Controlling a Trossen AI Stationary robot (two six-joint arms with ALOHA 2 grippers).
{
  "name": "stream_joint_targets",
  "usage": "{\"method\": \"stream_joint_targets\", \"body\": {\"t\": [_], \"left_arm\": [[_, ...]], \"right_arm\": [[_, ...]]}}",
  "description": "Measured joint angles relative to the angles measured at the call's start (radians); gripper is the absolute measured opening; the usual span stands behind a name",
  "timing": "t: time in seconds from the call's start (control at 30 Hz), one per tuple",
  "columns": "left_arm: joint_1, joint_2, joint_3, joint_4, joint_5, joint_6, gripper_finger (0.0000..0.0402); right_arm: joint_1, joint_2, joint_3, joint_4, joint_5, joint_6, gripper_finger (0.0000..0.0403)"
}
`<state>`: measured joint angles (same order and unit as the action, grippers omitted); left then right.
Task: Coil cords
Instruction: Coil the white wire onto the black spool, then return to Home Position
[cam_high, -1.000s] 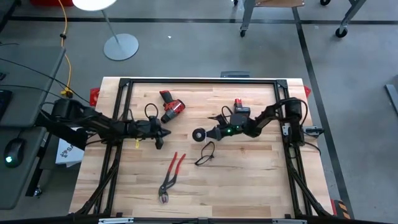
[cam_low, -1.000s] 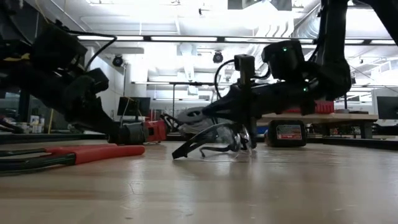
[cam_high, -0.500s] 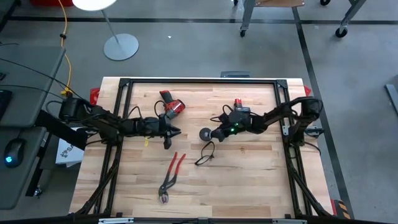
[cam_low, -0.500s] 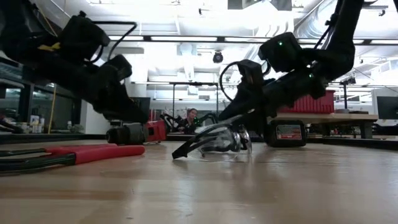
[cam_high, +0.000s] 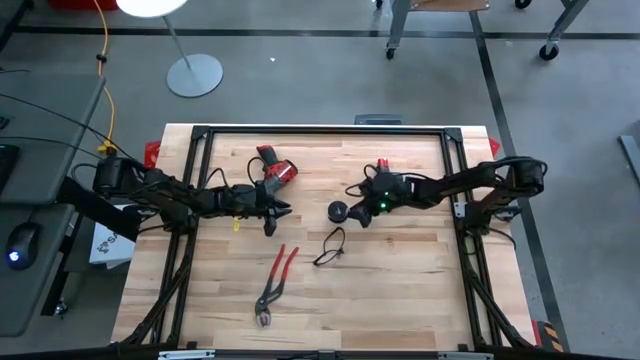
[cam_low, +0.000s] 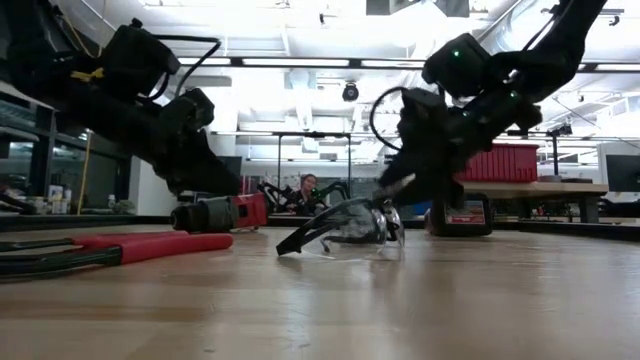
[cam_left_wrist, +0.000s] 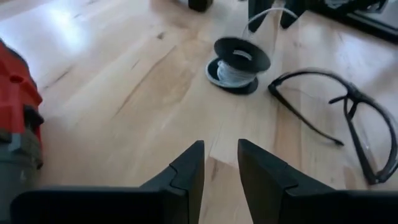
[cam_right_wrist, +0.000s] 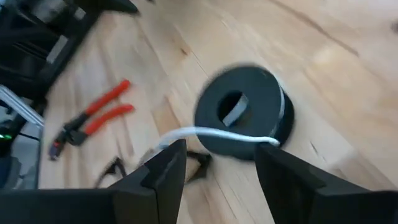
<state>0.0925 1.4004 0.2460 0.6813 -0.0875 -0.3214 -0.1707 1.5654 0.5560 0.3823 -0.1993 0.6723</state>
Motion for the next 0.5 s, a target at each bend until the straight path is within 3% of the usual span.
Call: {"method": "stream_joint_targets", "body": {"t": [0.23, 0.33, 0.4, 0.5], "left_arm": [[0.000, -0.014, 0.001, -0.042, 0.007, -0.017, 0.0092], [0.010, -0.014, -0.002, -0.036, -0.010, -0.108, 0.0092], [0.027, 0.003, -0.004, 0.048, -0.040, -0.154, 0.0092], [0.058, 0.050, -0.003, 0.201, -0.061, -0.088, 0.0092]], "right_arm": [[0.000, -0.005, 0.000, -0.098, -0.007, -0.033, 0.0182], [0.000, -0.038, 0.000, -0.107, 0.002, -0.062, 0.0182], [0.000, -0.076, 0.000, -0.127, 0.047, -0.075, 0.0181], [0.000, -0.146, 0.000, -0.177, 0.125, -0.090, 0.0181]]}}
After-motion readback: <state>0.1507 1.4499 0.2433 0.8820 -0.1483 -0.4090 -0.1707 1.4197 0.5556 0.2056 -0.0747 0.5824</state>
